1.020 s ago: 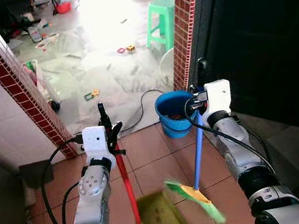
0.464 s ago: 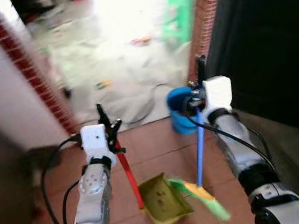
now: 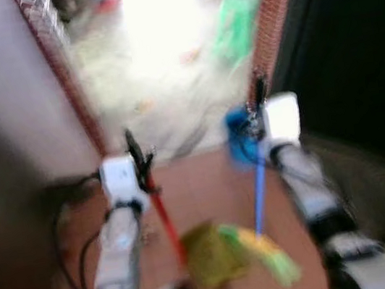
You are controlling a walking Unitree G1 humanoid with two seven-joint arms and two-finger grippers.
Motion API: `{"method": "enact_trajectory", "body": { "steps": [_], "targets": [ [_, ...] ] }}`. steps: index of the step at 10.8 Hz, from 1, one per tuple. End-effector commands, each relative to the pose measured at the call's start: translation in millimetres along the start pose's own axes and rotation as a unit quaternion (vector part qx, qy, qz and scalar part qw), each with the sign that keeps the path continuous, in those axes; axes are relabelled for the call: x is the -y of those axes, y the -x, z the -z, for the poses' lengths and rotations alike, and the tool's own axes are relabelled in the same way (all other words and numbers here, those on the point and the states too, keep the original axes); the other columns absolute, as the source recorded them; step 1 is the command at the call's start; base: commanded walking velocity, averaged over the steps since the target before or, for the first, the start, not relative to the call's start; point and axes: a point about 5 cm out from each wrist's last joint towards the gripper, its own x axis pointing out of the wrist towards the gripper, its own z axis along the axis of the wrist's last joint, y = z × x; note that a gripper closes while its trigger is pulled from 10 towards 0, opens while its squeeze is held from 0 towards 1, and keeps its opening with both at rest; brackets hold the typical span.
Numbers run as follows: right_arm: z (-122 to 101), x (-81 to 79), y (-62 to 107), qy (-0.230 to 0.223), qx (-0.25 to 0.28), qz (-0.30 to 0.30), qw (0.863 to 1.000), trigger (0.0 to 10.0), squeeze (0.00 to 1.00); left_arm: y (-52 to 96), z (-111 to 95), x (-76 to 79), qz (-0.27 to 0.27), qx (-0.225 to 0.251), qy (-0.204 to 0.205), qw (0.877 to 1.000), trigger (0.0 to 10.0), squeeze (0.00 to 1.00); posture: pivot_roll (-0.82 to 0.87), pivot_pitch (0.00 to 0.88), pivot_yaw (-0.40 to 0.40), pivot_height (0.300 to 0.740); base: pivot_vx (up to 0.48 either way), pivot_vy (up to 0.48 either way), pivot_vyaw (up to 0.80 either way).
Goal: Sweep floor
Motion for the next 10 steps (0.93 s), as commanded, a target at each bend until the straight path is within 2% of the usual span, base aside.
{"method": "enact_trajectory", "body": {
  "steps": [1, 3, 5, 6, 7, 8, 9, 10],
  "targets": [
    [-6, 0.1, -3.4, -0.007, 0.013, 0.003, 1.0, 10.0, 0.0, -5.1, -14, 0.2, 0.004, 0.028, -0.009, 1.0, 10.0, 0.0, -0.02, 0.0, 0.016, 0.74, -0.334, 0.349, 0.0],
    [-6, -0.1, -3.6, -0.01, 0.013, 0.003, 1.0, 10.0, 0.0, -5.8, -19, 0.2, 0.002, 0.041, -0.018, 0.999, 10.0, 0.0, -0.02, 0.0, 0.017, 0.74, -0.148, 0.186, 0.0],
    [-6, -2.9, -3.5, -0.012, 0.017, -0.004, 1.0, 10.0, 0.0, -8.0, -23, -11.7, -0.02, 0.062, -0.029, 0.997, 10.0, 0.0, -0.01, 0.0, 0.019, 0.74, 0.0, 0.0, 0.0],
    [-8, -3.7, -5.0, -0.01, 0.02, -0.006, 1.0, 10.0, 0.0, -12.1, -24, -21.9, -0.045, 0.059, -0.031, 0.997, 10.0, 0.0, -0.01, 0.0, 0.021, 0.74, 0.0, 0.0, 0.56],
    [-9, -3.6, -6.0, -0.01, 0.022, -0.007, 1.0, 10.0, 0.0, -14.5, -26, -22.8, -0.051, 0.06, -0.054, 0.995, 10.0, 0.0, 0.0, 0.0, 0.02, 0.74, 0.0, 0.0, 0.66],
    [-10, -4.3, -7.2, -0.011, 0.024, -0.007, 1.0, 10.0, 0.0, -15.9, -22, -17.1, -0.034, 0.045, -0.085, 0.995, 10.0, 0.0, 0.0, 0.0, 0.019, 0.74, 0.0, 0.0, 0.0],
    [-10, -5.3, -7.6, -0.012, 0.024, -0.008, 1.0, 10.0, 0.0, -15.8, -20, -14.0, 0.006, 0.032, -0.061, 0.998, 10.0, 0.0, 0.0, 0.0, 0.021, 0.74, 0.0, 0.0, 0.0],
    [-11, -7.0, -8.0, -0.013, 0.027, -0.011, 0.999, 10.0, 0.0, -15.4, -23, -15.4, 0.027, 0.047, -0.04, 0.998, 10.0, 0.0, -0.01, 0.0, 0.023, 0.74, 0.0, 0.0, 0.0]
  ]
}}
